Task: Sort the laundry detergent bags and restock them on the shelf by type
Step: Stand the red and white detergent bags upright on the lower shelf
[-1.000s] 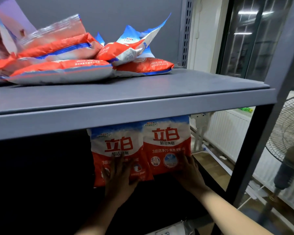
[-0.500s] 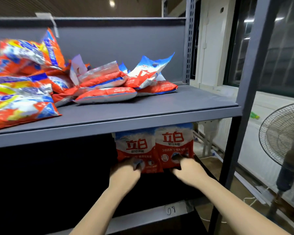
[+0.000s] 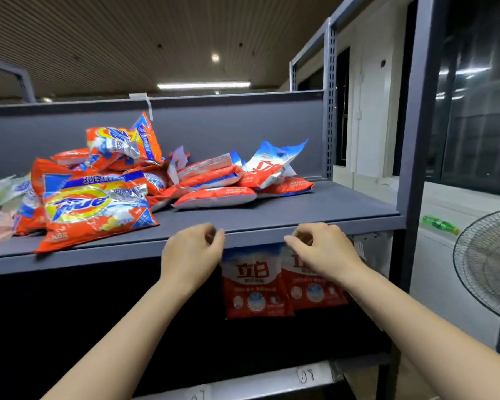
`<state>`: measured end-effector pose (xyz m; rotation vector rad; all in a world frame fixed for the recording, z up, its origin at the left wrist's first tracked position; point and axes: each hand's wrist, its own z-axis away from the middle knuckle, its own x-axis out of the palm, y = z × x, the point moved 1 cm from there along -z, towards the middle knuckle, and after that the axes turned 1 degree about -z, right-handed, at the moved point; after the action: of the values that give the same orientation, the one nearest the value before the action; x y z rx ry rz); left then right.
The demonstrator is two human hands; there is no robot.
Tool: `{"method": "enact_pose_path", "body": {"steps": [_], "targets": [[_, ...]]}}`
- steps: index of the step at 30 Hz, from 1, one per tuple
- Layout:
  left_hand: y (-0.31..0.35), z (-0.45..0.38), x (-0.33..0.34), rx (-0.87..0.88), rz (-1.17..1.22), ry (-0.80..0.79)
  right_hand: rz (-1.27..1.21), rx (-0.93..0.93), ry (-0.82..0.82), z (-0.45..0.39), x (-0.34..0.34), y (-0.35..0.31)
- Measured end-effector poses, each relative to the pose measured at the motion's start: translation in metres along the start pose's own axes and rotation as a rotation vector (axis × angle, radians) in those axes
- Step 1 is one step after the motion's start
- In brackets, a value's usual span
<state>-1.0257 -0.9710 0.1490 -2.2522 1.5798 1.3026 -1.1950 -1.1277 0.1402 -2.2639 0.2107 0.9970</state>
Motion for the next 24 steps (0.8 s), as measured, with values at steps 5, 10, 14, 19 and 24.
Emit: {"method": "enact_pose_path", "body": {"steps": [5, 10, 14, 19, 24], "targets": [[-0.014, -0.051, -0.002, -0.046, 0.049, -0.012, 0.002, 0.027, 0.001, -0.05, -0.004, -0.003], [-0.025, -0.114, 0.014, -0.077, 0.096, 0.031, -0.158, 0.13, -0.006, -0.117, -0.003, 0.006], [-0.025, -0.163, 0.032, -0.08, 0.026, 0.073, -0.295, 0.246, -0.006, -0.171, 0.007, 0.016], [-0.023, -0.204, 0.055, -0.08, 0.037, 0.099, -0.618, 0.435, -0.03, -0.225, 0.033, 0.018], [-0.026, -0.235, 0.073, -0.107, -0.033, 0.052, -0.597, 0.526, -0.007, -0.264, 0.051, 0.026]]}}
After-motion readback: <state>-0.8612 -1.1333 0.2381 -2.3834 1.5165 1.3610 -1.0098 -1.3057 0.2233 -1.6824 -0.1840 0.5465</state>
